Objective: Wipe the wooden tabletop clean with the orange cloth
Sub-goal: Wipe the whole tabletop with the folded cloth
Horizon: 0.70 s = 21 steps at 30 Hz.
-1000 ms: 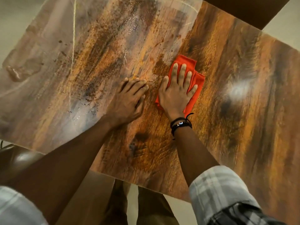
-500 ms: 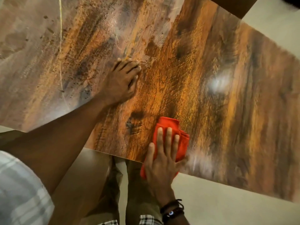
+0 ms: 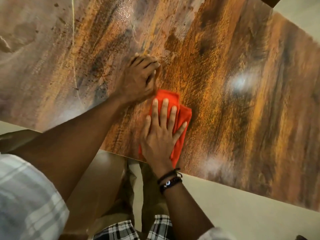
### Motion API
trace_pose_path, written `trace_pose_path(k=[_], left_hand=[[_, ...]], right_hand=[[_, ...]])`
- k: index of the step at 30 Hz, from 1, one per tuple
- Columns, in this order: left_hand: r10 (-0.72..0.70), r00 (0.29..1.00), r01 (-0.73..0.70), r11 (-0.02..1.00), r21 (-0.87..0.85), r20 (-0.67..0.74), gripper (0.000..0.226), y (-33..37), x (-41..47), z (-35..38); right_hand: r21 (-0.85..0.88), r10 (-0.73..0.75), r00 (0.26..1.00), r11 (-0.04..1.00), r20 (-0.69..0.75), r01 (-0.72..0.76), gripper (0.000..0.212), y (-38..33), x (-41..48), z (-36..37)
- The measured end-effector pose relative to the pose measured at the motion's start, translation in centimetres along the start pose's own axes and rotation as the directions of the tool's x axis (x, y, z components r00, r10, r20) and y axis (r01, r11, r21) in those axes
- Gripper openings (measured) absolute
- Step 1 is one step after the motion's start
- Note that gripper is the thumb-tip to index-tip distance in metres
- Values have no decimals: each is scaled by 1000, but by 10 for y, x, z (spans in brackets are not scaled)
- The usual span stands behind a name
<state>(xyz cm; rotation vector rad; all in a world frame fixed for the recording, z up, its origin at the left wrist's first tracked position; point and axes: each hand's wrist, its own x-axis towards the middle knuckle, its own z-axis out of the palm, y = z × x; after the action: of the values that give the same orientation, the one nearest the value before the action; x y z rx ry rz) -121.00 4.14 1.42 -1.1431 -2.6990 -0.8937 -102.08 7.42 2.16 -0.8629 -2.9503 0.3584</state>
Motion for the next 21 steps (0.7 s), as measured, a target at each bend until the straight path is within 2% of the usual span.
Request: trace_pose_path(k=[5,8,11,13,17,21], left_hand=[[-87,995,84,995,-46,-53,37,-1,3,-1],[-209,971,190,969,-158,-112,35,-2,5,-6],[-308,946,267,920,-286,-107,35,-3,8,-12],[-305,946,264,921,-286,-108,36,-8,12,-19],[-212,969,195,972,-132,-129,28,-23,18,-27],[-162,987,163,983,87,-20,40,-30,19,-21]], right_hand=[[-46,35,999,998,-22,-36,57,-14,101,3],[-1,69,996,998,53,-69,57,-22,160,-3],[-22,104,993,994,57,-103,58,-27,177,-6],[-21,108,994,994,34,-108,57,-29,165,-3],[-11,73,995,997,-63,-74,57,-42,88,6],[-3,-39,999,999,-9,39,55,-63,-26,11]])
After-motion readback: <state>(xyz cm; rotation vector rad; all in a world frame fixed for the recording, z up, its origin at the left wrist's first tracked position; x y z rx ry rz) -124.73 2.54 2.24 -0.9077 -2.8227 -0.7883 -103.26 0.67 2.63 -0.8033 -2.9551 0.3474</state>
